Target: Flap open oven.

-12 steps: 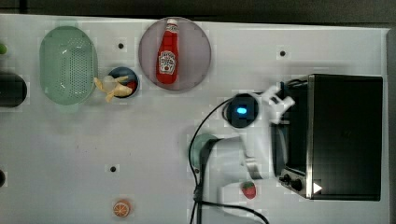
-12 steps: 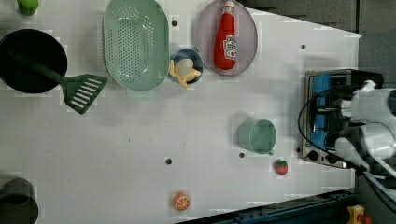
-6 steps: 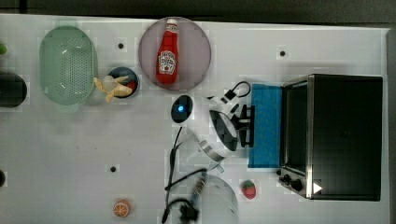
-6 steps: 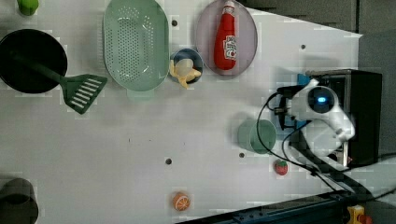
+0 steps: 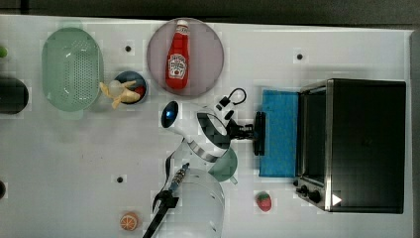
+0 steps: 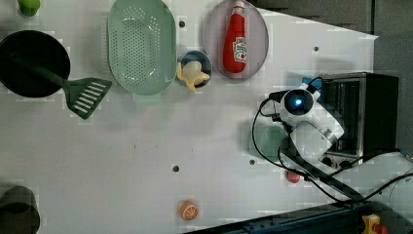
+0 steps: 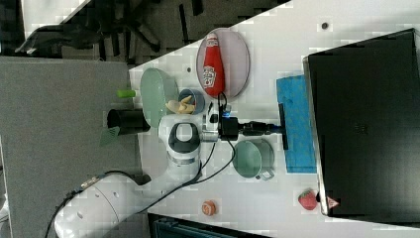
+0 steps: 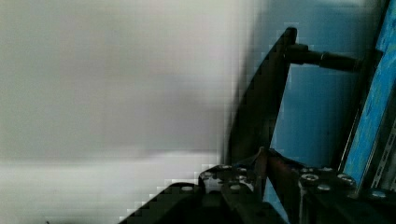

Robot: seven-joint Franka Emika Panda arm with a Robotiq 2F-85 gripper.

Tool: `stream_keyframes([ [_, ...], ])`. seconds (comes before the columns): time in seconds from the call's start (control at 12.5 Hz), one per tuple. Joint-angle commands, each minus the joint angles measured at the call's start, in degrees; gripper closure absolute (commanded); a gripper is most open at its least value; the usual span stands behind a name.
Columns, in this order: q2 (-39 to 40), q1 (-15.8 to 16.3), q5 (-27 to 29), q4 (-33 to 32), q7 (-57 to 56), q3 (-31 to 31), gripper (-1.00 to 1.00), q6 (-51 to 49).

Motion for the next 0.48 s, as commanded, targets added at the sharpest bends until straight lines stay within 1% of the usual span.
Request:
stream_keyframes([
  [0.08,-6.3,-0.8,6.5,2.0,4.4,-0.4,0.65,2.6],
  [0.48,-20.7,-1.4,26.1,2.2,4.4,-1.3,0.65,0.5],
])
